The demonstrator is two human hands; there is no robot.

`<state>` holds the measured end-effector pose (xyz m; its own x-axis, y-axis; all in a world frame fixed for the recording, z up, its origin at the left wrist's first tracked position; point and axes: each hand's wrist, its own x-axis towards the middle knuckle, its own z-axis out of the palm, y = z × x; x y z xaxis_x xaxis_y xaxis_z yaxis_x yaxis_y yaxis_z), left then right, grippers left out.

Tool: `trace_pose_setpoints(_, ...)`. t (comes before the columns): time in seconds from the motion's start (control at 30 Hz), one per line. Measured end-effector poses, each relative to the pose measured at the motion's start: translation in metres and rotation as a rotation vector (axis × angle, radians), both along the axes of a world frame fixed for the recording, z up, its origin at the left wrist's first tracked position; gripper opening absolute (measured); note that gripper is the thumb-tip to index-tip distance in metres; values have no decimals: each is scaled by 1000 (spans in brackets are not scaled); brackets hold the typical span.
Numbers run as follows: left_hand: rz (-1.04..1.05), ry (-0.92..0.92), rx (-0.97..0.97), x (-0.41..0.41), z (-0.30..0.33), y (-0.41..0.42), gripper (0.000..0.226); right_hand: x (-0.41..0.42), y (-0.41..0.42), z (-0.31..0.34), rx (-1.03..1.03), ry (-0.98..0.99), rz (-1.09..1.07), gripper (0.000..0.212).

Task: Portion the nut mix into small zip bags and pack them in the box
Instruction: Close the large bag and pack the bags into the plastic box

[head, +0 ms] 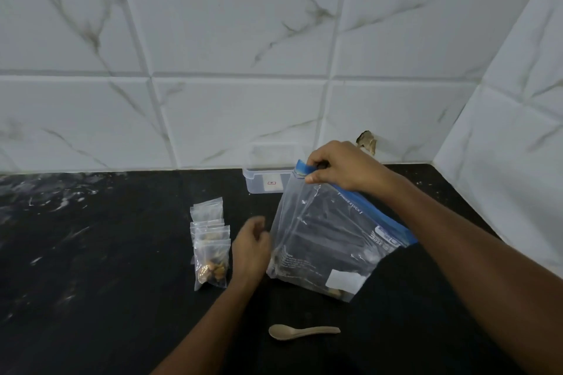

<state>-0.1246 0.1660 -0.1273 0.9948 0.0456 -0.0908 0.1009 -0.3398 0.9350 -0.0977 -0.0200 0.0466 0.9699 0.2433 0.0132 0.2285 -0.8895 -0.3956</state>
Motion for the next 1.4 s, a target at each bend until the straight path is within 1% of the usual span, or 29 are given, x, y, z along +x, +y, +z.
trace_pose_setpoints(0.07, -80, -215, -144, 3, 35, -4, 29, 1, 2, -4, 9, -4, 14, 11)
trace_pose_setpoints(0.1, -134, -277, -189, 7, 51, -6, 31, 2, 3, -4, 17, -15, 21, 11)
trace_pose_setpoints(0.17, -224, -331, -235, 17, 77, -8, 36, 3, 7, -6, 45, -34, 37, 17)
trace_pose_setpoints(0.2, -248, -346, -249, 22, 87, -9, 32, 2, 8, -7, 70, -31, 43, 17)
trace_pose_setpoints(0.3, -244, -369, -256, 33, 96, -12, 7, 0, 4, -14, 128, 2, 30, 17)
trace_pose_setpoints(0.37, -194, -355, -267, 37, 94, -10, 11, -3, -8, -20, 96, 54, 10, 18)
trace_pose_setpoints(0.43, -160, -322, -296, 39, 91, -5, 13, -7, -27, -27, 24, 121, -8, 11)
trace_pose_setpoints(0.47, -148, -314, -310, 40, 89, -1, 13, -9, -37, -30, -13, 135, -13, 12)
trace_pose_setpoints(0.5, -139, -309, -326, 40, 89, 2, 13, -11, -46, -33, -32, 129, -29, 18)
trace_pose_setpoints(0.53, -134, -309, -339, 40, 90, 4, 14, -14, -56, -36, -35, 116, -53, 23)
trace_pose_setpoints(0.6, -129, -317, -348, 40, 92, 9, 17, -19, -72, -39, -12, 114, -92, 17)
trace_pose_setpoints(0.67, -124, -308, -359, 40, 95, 14, 19, -25, -85, -42, -6, 178, -114, 11)
trace_pose_setpoints(0.73, -148, -283, -333, 39, 99, 18, 19, -30, -93, -47, -25, 228, -138, 12)
trace_pose_setpoints(0.77, -171, -284, -268, 39, 101, 18, 17, -32, -96, -49, -26, 217, -153, 10)
trace_pose_setpoints(0.8, -193, -315, -134, 39, 104, 18, 17, -34, -97, -51, -14, 187, -166, 9)
trace_pose_setpoints(0.83, -204, -397, 76, 38, 107, 16, 18, -35, -97, -52, 5, 153, -180, 9)
trace_pose_setpoints(0.87, -203, -537, 325, 37, 109, 12, 22, -35, -97, -52, 31, 125, -190, 9)
trace_pose_setpoints(0.9, -207, -725, 551, 34, 113, 6, 27, -36, -96, -53, 58, 103, -197, 7)
trace_pose_setpoints(0.93, -234, -909, 704, 30, 117, -4, 31, -37, -95, -55, 85, 83, -202, 7)
trace_pose_setpoints(0.97, -302, -1029, 794, 27, 121, -16, 35, -38, -93, -57, 118, 57, -209, 7)
trace_pose_setpoints(1.0, -402, -1081, 848, 24, 124, -31, 38, -39, -92, -59, 157, 27, -218, 8)
trace_pose_setpoints(1.03, -506, -1067, 893, 22, 125, -47, 42, -41, -90, -61, 197, -3, -229, 8)
trace_pose_setpoints(1.07, -603, -1001, 941, 22, 125, -64, 44, -43, -87, -64, 234, -30, -240, 9)
trace_pose_setpoints(1.13, -731, -872, 1030, 24, 123, -93, 36, -47, -84, -73, 307, -79, -271, 8)
trace_pose_setpoints(1.2, -759, -788, 1044, 28, 123, -110, 22, -52, -82, -84, 415, -116, -313, 7)
trace_pose_setpoints(1.27, -765, -716, 1051, 30, 124, -120, 14, -56, -82, -95, 584, -146, -363, 10)
trace_pose_setpoints(1.33, -787, -690, 1039, 29, 126, -124, 15, -64, -80, -104, 783, -104, -432, 19)
trace_pose_setpoints(1.4, -803, -670, 999, 28, 129, -124, 18, -73, -77, -119, 904, 3, -462, 23)
